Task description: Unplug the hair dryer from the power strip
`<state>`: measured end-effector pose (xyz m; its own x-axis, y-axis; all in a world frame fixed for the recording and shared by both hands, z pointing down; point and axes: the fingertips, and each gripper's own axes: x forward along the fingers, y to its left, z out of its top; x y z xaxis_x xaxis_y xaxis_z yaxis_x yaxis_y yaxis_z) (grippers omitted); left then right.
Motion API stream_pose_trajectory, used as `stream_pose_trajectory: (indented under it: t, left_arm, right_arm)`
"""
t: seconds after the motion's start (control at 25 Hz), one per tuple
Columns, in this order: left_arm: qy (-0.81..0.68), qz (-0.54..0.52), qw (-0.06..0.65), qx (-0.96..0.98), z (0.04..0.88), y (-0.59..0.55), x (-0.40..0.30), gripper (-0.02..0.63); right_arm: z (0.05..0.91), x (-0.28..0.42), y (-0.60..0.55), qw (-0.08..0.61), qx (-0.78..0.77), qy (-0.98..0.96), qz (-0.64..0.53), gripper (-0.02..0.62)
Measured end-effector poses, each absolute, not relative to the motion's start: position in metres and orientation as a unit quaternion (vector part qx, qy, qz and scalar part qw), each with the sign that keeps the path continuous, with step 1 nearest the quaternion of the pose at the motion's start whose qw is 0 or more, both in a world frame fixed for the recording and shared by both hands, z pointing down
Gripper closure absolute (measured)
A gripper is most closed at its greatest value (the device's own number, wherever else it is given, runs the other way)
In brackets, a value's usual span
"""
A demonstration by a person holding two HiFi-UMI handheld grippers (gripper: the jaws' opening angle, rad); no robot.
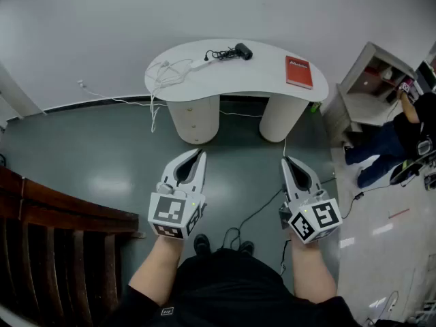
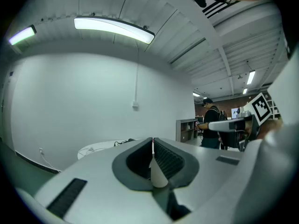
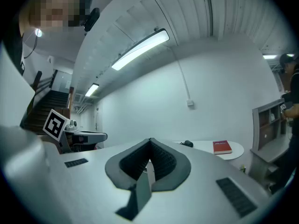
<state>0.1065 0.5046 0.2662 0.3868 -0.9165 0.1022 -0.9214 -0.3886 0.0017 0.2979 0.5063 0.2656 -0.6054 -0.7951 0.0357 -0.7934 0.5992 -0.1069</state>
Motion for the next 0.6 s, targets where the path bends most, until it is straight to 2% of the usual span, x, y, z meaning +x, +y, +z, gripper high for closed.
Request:
stream_pose_trajectory:
  t: [0.6]
  left_arm:
    - [-0.536,0.036,0.039,0.843,0.274,0.509,0.053,0.586]
  right_arm:
    - [0.262,0.222,0.513,0.009,-0.436,0.898,-0.064,0.561]
